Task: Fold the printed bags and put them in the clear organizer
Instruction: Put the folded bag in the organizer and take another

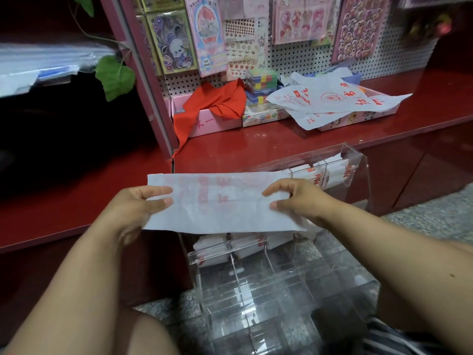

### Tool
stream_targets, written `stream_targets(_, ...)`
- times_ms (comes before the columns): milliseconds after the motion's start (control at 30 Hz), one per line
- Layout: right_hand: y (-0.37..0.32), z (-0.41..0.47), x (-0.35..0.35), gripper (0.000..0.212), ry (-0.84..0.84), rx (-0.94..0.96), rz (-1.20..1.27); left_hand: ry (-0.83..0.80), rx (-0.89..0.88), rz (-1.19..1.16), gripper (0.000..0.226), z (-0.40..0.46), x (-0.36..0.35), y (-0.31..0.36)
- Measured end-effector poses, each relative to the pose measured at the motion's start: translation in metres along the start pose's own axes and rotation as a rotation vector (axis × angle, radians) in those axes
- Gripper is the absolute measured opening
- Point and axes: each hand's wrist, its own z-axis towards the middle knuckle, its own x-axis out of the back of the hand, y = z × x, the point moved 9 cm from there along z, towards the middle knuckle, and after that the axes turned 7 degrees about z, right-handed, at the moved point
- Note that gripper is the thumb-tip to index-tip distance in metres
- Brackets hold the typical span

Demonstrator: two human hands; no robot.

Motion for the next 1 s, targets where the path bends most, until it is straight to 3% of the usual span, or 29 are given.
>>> stream_targets(267,-0.004,-0.001,0.028,0.03,0.184,0.051,0.149,-0.064,-0.001,0.007,0.032,-0.007,0.004,0.001)
stream_targets(500,-0.015,-0.004,0.034,0.045,0.187,0.082,0.149,-0.036,-0.063,0.077,0.038,-0.015,0.013,0.009)
stream_targets(667,-0.023,-0.005,0.035,0.034,0.161,0.106,0.059,-0.003,-0.108,0.096,0.033,-0.017,0.022,0.014)
stream_targets(800,-0.02,-0.007,0.016,0.009,0.017,0.034,-0.124,0.099,-0.194,0.356,0.012,-0.022,0.032,0.026)
stream_targets(867,-0.013,-0.014,0.002,0.016,-0.107,-0.02,-0.34,0.144,-0.249,0.414,0.01,-0.026,0.037,0.034)
stream_targets(1000,0.008,-0.028,-0.026,0.01,-0.346,-0.101,-0.511,0.131,-0.286,0.221,0.007,-0.036,0.034,0.049)
